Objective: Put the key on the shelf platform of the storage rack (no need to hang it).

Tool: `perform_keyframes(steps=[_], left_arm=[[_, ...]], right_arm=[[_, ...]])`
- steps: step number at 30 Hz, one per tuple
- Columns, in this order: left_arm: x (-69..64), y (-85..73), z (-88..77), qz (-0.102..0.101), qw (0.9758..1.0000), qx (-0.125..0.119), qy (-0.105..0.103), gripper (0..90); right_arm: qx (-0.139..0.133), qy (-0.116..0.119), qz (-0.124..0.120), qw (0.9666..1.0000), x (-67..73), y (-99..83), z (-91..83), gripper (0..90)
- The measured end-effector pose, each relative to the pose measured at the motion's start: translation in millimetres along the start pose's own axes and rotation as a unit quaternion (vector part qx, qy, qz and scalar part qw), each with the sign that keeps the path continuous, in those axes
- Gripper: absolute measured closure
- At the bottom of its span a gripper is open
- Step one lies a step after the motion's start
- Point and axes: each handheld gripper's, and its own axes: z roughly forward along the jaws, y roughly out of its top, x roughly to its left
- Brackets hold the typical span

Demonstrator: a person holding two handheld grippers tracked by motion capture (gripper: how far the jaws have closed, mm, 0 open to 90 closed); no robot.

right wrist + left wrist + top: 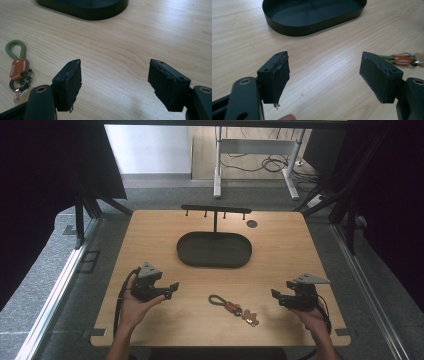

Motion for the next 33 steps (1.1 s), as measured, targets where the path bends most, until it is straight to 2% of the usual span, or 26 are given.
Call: perform_keyframes(steps=[3, 4, 7, 12, 13, 16, 18, 22, 23, 25, 26, 28, 31, 32, 33], left_arm=[[-3.0, -1.3, -3.6, -0.001, 1.0, 0.002, 0.002, 24.3], [-4.0, -2.6, -5.1, -0.003, 1.0, 0.001, 0.0, 24.4], [-2.9, -2.8, -0.1, -0.007, 1.0, 0.003, -0.007, 24.4], [-2.2, -3.0, 5.4, 0.014, 0.9998, 0.014, -0.005, 24.6], [-1.8, -3.8, 5.9, 0.014, 0.9998, 0.014, -0.005, 24.6], [0.3, -6.1, 5.2, 0.013, 0.9998, 0.01, -0.01, 24.6], [0.5, -7.3, 2.2, 0.021, 0.9997, 0.01, -0.008, 24.5], [0.1, -12.9, -6.5, 0.017, 0.9998, 0.008, -0.01, 24.0], [0.0, -14.8, -8.4, 0.013, 0.9998, 0.009, -0.009, 24.0], [0.0, -16.3, -9.0, 0.01, 0.9998, 0.011, -0.016, 24.1], [0.0, -16.3, -9.0, 0.01, 0.9998, 0.011, -0.016, 24.5], [-1.5, -14.3, -6.8, 0.018, 0.9991, 0.012, -0.035, 24.7], [-3.2, -12.6, -5.2, 0.022, 0.9989, 0.011, -0.041, 24.8], [-4.5, -12.3, -4.9, 0.029, 0.9984, 0.008, -0.049, 24.7], [-4.3, -12.8, -5.2, 0.03, 0.9982, 0.006, -0.052, 24.7]], right_arm=[[0.005, 0.002, -0.002, 1.0, -0.8, -2.0, -0.4, 29.1], [0.009, 0.009, -0.005, 0.9999, -1.8, -3.7, -2.1, 30.2], [0.012, 0.012, -0.004, 0.9998, -5.7, -5.6, -3.5, 30.8], [0.014, 0.013, 0.006, 0.9998, -12.0, -9.9, -5.5, 32.0], [0.014, 0.016, 0.014, 0.9997, -12.4, -12.0, -5.6, 33.7], [0.019, 0.02, 0.01, 0.9996, -9.6, -13.2, -4.2, 34.2], [0.023, 0.027, -0.003, 0.9994, -1.9, -8.2, -1.1, 35.5], [0.021, 0.036, -0.017, 0.999, 8.4, -1.6, -1.7, 37.0], [0.025, 0.046, -0.03, 0.9982, 15.9, 1.2, -1.7, 37.3], [0.032, 0.051, -0.038, 0.9975, 19.9, 3.4, -0.8, 38.4], [0.032, 0.051, -0.038, 0.9975, 19.9, 3.4, -0.8, 38.4], [0.037, 0.064, -0.037, 0.9966, 23.9, 6.2, 1.0, 41.3], [0.042, 0.071, -0.03, 0.9961, 26.8, 6.8, 2.0, 41.5], [0.06, 0.08, -0.031, 0.9945, 30.2, 10.4, 3.9, 41.4], [0.067, 0.079, -0.034, 0.994, 32.2, 14.0, 4.6, 41.4]])
